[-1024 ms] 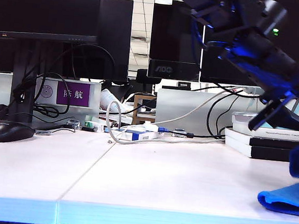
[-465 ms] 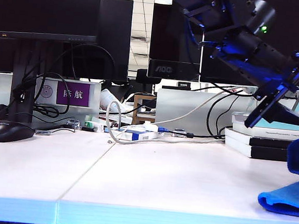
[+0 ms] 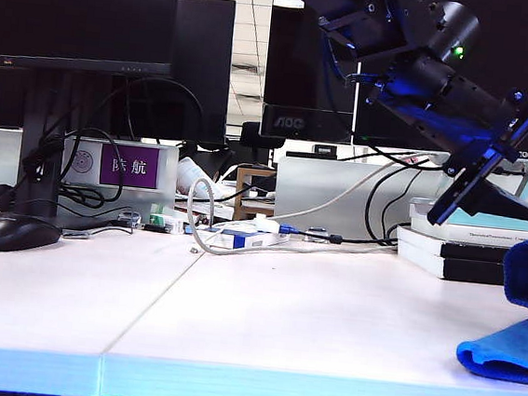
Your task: Wipe the table from left to right using the rag.
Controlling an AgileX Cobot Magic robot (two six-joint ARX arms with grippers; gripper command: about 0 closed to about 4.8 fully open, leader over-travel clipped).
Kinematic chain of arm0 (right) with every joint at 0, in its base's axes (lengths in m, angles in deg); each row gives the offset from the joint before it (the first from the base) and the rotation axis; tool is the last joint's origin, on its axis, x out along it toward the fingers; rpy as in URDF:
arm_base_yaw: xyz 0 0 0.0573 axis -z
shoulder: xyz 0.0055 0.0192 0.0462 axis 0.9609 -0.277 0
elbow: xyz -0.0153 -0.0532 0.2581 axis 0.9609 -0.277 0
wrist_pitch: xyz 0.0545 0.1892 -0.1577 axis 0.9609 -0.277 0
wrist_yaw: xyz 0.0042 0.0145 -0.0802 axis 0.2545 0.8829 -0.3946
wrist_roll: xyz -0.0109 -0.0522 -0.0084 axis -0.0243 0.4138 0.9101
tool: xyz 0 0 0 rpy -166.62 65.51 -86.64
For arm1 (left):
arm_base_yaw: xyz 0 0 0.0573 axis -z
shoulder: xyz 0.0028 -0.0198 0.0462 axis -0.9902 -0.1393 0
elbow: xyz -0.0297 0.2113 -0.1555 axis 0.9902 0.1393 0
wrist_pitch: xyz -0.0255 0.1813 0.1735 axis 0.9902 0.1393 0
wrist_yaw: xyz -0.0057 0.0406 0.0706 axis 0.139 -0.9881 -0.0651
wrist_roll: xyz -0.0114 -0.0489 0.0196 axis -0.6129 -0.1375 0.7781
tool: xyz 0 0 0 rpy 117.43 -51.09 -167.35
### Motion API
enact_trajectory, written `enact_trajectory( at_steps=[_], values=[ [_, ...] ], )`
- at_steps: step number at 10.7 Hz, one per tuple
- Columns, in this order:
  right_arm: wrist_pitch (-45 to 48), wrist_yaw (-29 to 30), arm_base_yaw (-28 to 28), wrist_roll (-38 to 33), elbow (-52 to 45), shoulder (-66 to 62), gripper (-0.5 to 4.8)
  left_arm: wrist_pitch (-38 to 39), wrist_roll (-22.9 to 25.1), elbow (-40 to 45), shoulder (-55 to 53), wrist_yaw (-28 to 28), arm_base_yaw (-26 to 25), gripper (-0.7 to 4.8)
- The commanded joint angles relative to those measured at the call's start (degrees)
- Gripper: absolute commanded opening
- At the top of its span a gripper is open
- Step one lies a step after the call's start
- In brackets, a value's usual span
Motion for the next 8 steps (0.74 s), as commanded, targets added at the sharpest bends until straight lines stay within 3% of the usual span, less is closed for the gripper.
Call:
enact_trajectory(
  at_steps=[1,3,4,6,8],
  values=[
    [5.16,11.39,4.31,-6.34,-2.43,0.17,-0.01,-0.42,0.63,-0.15,0.59,0.44,-0.26,2.56],
    [7.13,13.2,5.46,-7.65,-3.37,-1.42,-0.01,-0.48,0.7,-0.15,0.59,0.35,-0.26,2.56],
    [11.34,20.52,8.33,-11.82,-5.75,-5.46,-0.01,-0.76,1.51,-0.15,0.59,0.35,-0.26,2.56],
    [12.83,22.12,10.67,-13.27,-8.17,-5.51,-0.01,-0.76,1.7,-0.15,0.59,0.33,-0.28,2.56],
    [18.25,28.96,13.62,-18.67,-12.72,-5.55,-0.01,-0.79,1.97,-0.15,0.59,0.11,-0.28,2.56]
  ],
)
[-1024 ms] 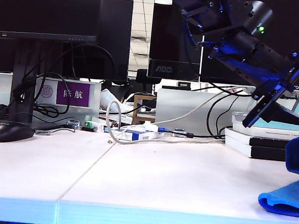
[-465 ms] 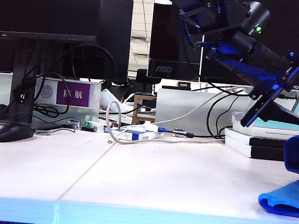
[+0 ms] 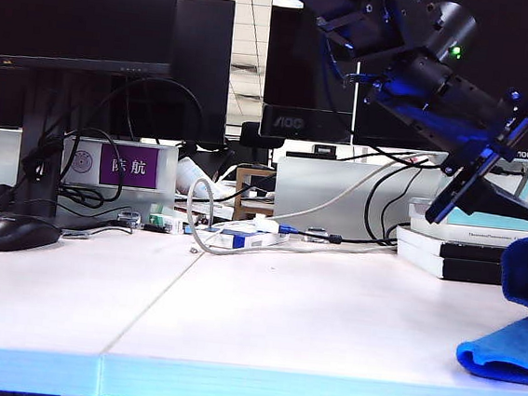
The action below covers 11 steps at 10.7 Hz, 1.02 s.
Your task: Wipe the table from left to right using the rag.
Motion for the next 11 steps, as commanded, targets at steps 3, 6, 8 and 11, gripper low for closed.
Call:
enact_trajectory(
  at_steps=[3,6,8,11],
  values=[
    [11.82,5.77,4.61,-6.82,-6.78,-3.58,-0.01,-1.11,0.9,-0.13,0.57,-1.16,-0.09,2.56],
    [15.41,10.45,5.31,-6.47,-8.17,-8.5,-0.01,0.04,2.75,-0.13,0.55,-3.43,-0.55,2.47],
    [15.91,9.44,6.88,-5.88,-8.37,-8.74,-0.01,0.55,3.21,-0.13,0.57,-3.17,-1.29,2.47],
    [15.98,8.15,10.08,-4.59,-8.39,-9.09,-0.01,1.55,4.33,-0.2,0.59,-3.15,-2.1,2.47]
  ],
)
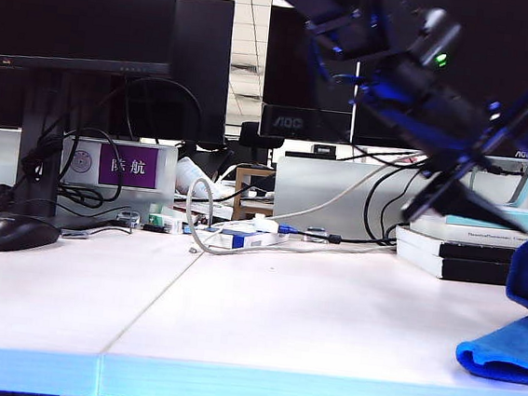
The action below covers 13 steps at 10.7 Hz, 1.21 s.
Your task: Wipe the table from left to right using the rag.
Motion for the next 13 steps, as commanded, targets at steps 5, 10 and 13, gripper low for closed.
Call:
enact_trajectory(
  at_steps=[5,10,13],
  values=[
    [1.77,6.64,2.6,1.49,0.35,0.0,0.5,1.29,7.06,-0.5,3.87,-0.02,-1.81,2.41],
    [-1.68,12.72,2.23,1.42,5.77,1.16,0.76,2.29,12.48,-0.52,10.27,-4.44,-2.56,0.83],
    [-3.56,13.4,1.31,1.44,11.76,2.05,0.62,4.55,17.79,-0.52,15.26,-9.88,-2.71,-0.06]
  ],
)
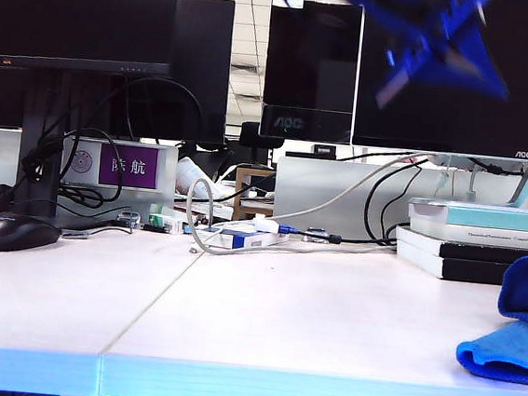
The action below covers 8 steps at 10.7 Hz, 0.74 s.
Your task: Wipe the table from left to right using the rag.
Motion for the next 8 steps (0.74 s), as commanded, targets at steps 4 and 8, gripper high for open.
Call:
enact_trajectory(
  at_steps=[4,8],
  values=[
    [4.48,1.7,-6.93,0.13,11.78,4.09,-0.05,10.88,13.42,-0.59,13.9,-20.98,-0.15,-0.06],
    [9.99,-2.56,-15.04,0.07,19.47,12.94,-0.05,22.12,19.08,-0.59,35.39,-31.04,0.72,-0.06]
  ],
)
